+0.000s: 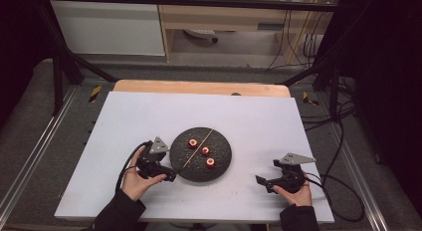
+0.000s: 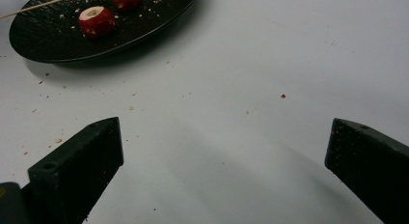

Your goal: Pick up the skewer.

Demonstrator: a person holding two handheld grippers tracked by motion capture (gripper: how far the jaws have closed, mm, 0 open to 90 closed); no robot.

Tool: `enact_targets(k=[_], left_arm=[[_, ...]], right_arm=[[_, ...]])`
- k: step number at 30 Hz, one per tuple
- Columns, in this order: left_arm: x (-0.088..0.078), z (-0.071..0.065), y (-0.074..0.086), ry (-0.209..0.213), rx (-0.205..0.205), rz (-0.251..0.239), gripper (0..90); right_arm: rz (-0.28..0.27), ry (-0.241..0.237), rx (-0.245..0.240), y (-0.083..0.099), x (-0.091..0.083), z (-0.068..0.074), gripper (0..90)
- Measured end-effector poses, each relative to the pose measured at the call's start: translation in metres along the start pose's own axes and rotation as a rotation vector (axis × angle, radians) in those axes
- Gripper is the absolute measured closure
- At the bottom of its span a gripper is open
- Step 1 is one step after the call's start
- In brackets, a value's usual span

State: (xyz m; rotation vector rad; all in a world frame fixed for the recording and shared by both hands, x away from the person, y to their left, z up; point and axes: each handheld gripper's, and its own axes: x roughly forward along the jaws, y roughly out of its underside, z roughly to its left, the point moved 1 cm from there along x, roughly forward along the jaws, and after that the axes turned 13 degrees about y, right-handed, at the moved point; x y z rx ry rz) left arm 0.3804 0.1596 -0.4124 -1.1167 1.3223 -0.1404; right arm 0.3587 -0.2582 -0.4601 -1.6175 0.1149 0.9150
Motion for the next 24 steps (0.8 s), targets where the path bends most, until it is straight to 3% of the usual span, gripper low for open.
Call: enact_targets(k=[11,19,24], left_arm=[[0.023,-0.005,-0.017,0.009,-0.022,0.068,23.4],[0.034,-0.006,-0.026,0.020,-0.063,0.114,42.5],[0.041,-0.008,-0.031,0.016,-0.073,0.169,56.2]], right_arm=[[0.001,-0.002,-0.005,0.000,0.001,0.000,0.7],[0.006,-0.005,-0.002,0.000,0.000,0.001,0.6],[0.002,-0.006,-0.005,0.000,0.001,0.001,0.6]])
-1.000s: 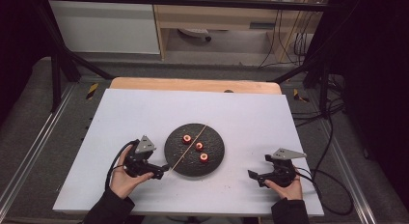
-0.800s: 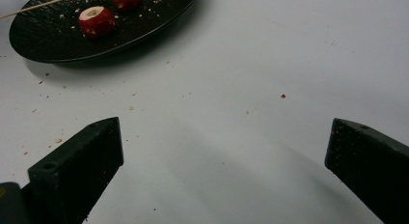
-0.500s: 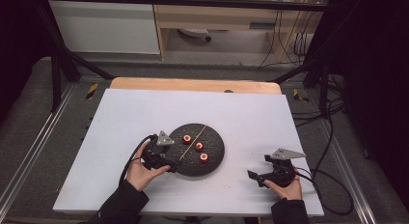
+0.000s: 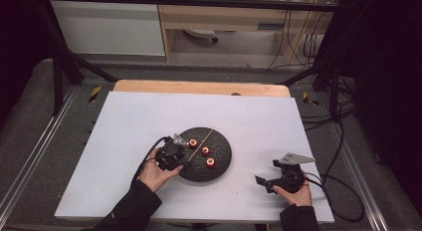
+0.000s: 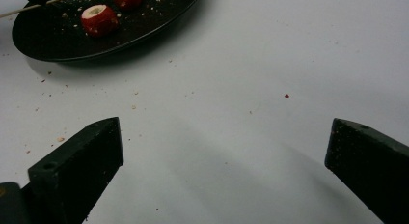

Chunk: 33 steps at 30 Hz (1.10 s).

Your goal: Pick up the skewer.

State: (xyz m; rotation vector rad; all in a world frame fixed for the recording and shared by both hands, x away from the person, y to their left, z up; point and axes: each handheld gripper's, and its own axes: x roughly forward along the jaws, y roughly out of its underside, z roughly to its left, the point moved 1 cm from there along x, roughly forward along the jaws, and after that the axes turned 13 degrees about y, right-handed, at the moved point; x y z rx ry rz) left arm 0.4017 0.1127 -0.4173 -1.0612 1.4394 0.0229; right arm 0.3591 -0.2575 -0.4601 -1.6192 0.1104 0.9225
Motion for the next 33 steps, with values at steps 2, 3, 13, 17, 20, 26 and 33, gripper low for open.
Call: enact_targets(k=[2,3,13,17,20,26,33], left_arm=[[0.002,-0.001,-0.001,-0.003,0.001,0.016,63.2],[0.004,-0.001,-0.002,-0.005,0.002,0.022,65.1],[0.012,-0.003,-0.006,-0.055,-0.002,0.068,77.7],[0.014,-0.004,-0.006,-0.065,-0.009,0.070,82.1],[0.015,-0.005,-0.007,-0.079,-0.018,0.068,83.7],[0.015,-0.005,-0.005,-0.087,-0.034,0.050,87.4],[0.005,-0.002,0.001,-0.087,-0.032,0.006,87.7]], right_arm=[[0.001,-0.001,0.001,0.000,0.000,0.000,0.7],[0.002,-0.002,0.001,0.000,0.000,0.000,0.7],[0.005,-0.005,0.001,0.000,0.000,0.000,0.7],[0.008,-0.007,0.002,0.000,0.000,0.000,0.7],[0.011,-0.008,0.002,0.000,0.000,0.001,0.6],[0.011,-0.008,0.002,0.000,0.000,0.001,0.7],[0.011,-0.007,0.000,0.000,0.000,0.001,0.7]])
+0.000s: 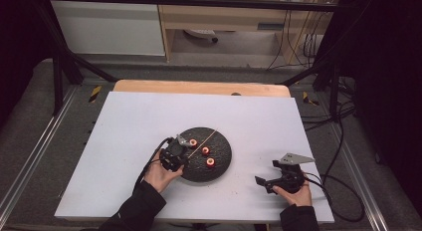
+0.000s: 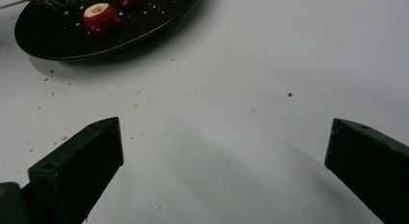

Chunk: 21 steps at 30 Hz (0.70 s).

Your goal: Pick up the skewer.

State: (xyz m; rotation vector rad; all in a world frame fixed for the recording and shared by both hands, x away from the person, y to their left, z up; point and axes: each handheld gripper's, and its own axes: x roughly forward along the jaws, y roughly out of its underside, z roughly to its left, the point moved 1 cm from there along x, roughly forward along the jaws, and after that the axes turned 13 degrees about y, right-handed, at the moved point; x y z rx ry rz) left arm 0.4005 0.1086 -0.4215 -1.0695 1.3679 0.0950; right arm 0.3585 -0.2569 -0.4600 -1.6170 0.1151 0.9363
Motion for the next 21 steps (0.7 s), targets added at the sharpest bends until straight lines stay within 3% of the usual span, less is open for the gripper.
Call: enact_targets(k=[11,21], left_arm=[[-0.031,0.012,0.026,0.064,0.010,-0.132,87.7],[-0.059,0.018,0.058,0.091,0.033,-0.254,87.7]], right_arm=[[-0.001,0.003,0.007,0.000,-0.001,0.000,0.7],[-0.001,0.004,0.003,-0.006,-0.002,0.007,0.6]])
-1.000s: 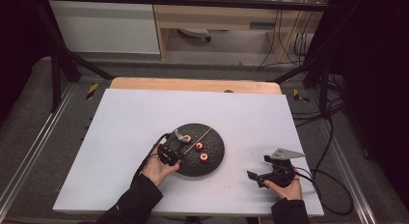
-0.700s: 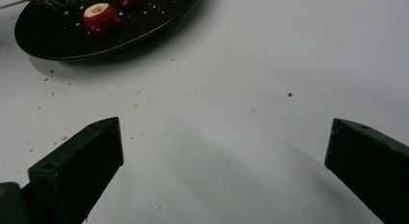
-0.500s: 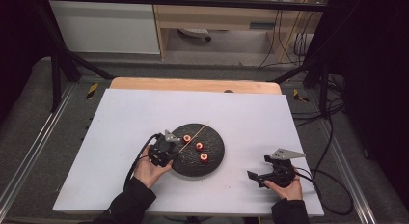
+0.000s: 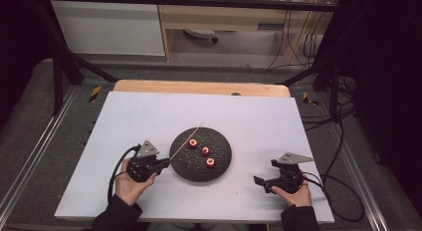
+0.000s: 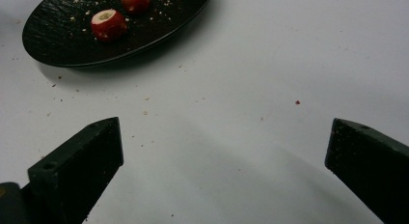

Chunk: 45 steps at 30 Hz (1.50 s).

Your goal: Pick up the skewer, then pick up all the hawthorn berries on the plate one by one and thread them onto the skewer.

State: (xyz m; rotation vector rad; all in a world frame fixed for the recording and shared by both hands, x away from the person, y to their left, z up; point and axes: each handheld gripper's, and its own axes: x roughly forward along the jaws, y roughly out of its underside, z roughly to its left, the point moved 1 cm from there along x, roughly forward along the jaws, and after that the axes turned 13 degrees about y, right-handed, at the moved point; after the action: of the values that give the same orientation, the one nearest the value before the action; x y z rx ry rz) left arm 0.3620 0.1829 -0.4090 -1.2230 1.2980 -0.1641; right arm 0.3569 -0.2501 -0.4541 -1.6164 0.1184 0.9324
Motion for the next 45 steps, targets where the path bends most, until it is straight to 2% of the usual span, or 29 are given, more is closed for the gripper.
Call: enact_targets(k=[11,13,20,24,35,45], left_arm=[[-0.020,0.003,0.027,0.008,0.021,-0.062,87.6],[-0.022,0.004,0.030,0.008,0.022,-0.066,87.6],[-0.024,0.006,0.041,0.008,0.019,-0.074,87.6],[-0.025,0.007,0.047,0.011,0.021,-0.078,87.6],[-0.032,0.015,0.059,0.022,-0.007,-0.103,87.6],[-0.031,0.015,0.062,0.024,-0.001,-0.095,87.6]], right_arm=[[0.019,0.011,-0.007,-0.011,0.003,0.012,0.6],[0.034,0.010,-0.010,-0.016,0.004,0.016,0.6],[0.030,0.009,-0.025,-0.031,0.005,0.024,0.6],[0.046,0.007,-0.036,-0.044,0.009,0.035,0.6],[0.090,-0.003,-0.068,-0.064,0.020,0.052,0.9],[0.137,-0.012,-0.110,-0.094,0.040,0.074,3.2]])
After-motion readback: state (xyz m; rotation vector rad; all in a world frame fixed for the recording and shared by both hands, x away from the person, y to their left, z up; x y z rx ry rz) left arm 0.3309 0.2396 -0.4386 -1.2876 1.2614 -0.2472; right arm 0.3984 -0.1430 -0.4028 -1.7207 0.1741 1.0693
